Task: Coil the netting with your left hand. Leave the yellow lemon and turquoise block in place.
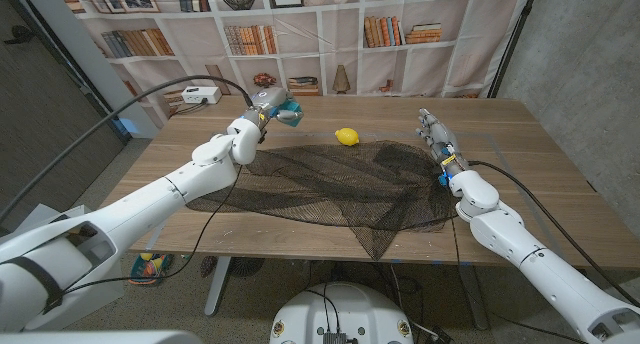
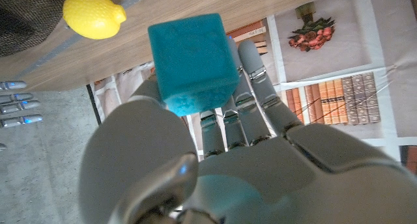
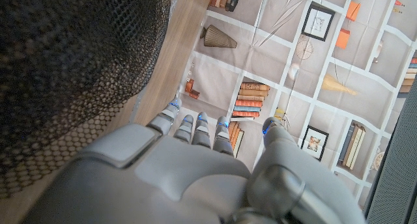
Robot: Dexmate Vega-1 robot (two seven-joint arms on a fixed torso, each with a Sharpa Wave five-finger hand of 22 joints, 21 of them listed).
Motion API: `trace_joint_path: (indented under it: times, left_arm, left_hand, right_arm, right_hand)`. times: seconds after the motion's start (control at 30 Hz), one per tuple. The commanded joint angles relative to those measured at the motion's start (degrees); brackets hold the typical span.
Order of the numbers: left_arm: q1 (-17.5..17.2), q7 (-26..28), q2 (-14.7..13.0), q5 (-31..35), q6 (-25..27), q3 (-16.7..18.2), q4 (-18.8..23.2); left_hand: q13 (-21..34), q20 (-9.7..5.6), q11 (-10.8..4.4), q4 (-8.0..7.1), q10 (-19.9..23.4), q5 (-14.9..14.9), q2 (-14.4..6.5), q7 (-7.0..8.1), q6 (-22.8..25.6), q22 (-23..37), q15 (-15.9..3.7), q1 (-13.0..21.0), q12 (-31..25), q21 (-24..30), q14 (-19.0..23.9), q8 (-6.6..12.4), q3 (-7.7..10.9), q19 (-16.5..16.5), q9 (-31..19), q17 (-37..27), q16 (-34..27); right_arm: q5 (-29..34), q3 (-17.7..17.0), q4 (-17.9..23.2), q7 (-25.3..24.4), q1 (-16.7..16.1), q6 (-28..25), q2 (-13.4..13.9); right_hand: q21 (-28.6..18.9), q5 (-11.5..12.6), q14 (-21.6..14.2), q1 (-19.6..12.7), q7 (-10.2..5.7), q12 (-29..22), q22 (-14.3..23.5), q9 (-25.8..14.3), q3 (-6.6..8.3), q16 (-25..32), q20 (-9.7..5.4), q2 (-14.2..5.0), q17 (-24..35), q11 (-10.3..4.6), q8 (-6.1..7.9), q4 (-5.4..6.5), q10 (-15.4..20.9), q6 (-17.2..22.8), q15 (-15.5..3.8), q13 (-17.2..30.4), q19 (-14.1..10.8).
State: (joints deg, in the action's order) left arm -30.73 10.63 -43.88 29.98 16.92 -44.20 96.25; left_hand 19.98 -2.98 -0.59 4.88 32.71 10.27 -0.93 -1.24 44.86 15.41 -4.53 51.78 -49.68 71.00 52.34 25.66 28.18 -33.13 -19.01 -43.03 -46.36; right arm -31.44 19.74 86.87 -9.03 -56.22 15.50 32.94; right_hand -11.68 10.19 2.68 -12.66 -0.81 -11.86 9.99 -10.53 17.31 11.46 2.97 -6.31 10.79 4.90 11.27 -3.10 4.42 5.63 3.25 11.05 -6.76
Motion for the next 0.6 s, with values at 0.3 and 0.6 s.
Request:
trace_joint_path:
  times: [0.3, 0.6]
  left_arm:
    - [-1.8, -8.1, -1.5, 3.2, -10.3, 2.1, 4.1]
    - [-0.8, -13.7, -0.7, 3.6, -13.6, 1.6, 3.2]
  left_hand:
    - [22.2, -0.37, -7.09, -0.40, 7.9, 0.5, -9.7, 0.06, 0.9, -0.7, -7.02, 10.9, -7.5, 1.4, 3.1, 0.15, -0.35, 1.0, -0.2, -0.2, 0.3]
    - [22.1, -0.32, -7.00, -0.44, 8.3, 0.5, -9.7, 0.07, 1.0, -1.4, -6.80, 11.0, -7.3, 2.2, 3.2, 0.05, -0.44, 1.4, -0.1, -0.1, 0.6]
  right_arm:
    - [1.5, -1.0, 4.3, -3.2, -3.8, 0.3, 0.7]
    - [2.6, -1.5, 6.2, -5.0, -5.6, 0.4, 0.8]
  right_hand:
    - [0.1, 0.1, -0.2, -0.4, -0.36, 0.1, 0.2, -0.2, 0.17, -0.1, -0.07, -0.27, 0.1, 0.15, -0.06, -0.22, 0.2, 0.5, 0.47, 0.2, -0.5]
    - [0.1, 0.0, -0.3, -0.4, -0.33, 0.1, 0.2, -0.2, 0.14, 0.0, -0.05, -0.26, 0.1, 0.11, -0.08, -0.28, 0.2, 0.5, 0.55, 0.2, -0.5]
